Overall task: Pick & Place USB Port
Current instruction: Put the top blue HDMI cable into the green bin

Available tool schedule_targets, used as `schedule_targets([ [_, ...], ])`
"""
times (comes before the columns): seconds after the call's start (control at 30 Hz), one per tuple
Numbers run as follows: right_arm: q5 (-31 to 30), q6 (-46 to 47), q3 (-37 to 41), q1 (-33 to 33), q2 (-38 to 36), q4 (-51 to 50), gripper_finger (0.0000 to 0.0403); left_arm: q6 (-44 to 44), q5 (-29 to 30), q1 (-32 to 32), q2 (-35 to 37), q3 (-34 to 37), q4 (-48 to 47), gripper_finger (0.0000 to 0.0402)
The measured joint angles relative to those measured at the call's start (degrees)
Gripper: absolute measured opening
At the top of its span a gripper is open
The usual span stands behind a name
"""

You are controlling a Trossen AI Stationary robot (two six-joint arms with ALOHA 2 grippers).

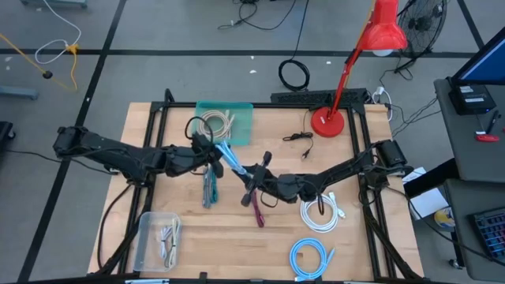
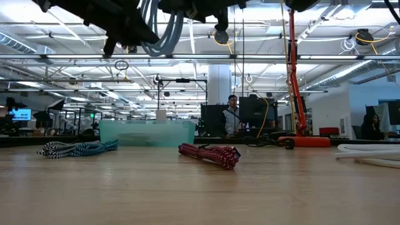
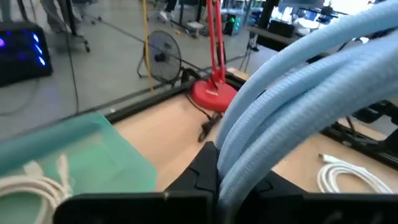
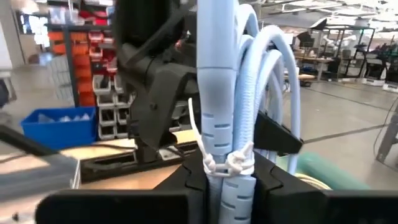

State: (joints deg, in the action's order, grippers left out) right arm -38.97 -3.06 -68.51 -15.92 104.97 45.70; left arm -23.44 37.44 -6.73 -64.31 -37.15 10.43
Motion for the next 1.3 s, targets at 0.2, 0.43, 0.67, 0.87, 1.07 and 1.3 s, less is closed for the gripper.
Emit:
schedule_targets([
  [0.2,-3.0,-1.9,0.0,-0.4,-0.6,-3.9,0.0086,-7.3,-7.5,2.4,1.5,0.1,-3.8,0.0012],
  [0.43,-14.3,-5.9,-0.1,-0.4,-0.6,-4.8,0.0183,-14.7,-12.8,5.6,2.6,0.2,-10.3,0.0012],
  [0.67,-25.4,-13.0,-0.1,0.1,-0.6,-5.4,0.0265,-23.0,-27.5,15.3,7.5,-1.2,-20.0,0.0012],
  [0.87,-25.9,-15.1,-0.1,0.1,-0.6,-5.8,0.0296,-25.0,-44.1,29.8,6.9,-11.1,-40.8,0.0012],
  [1.07,-27.5,-18.1,-0.1,-0.3,-0.9,-6.0,0.0297,-21.8,-57.1,42.8,-3.6,-24.0,-53.3,0.0011],
  [1.3,-29.5,-20.8,-0.1,-2.4,-3.9,-7.7,0.0294,-12.6,-58.0,47.4,-28.7,-42.0,-73.1,0.0011],
])
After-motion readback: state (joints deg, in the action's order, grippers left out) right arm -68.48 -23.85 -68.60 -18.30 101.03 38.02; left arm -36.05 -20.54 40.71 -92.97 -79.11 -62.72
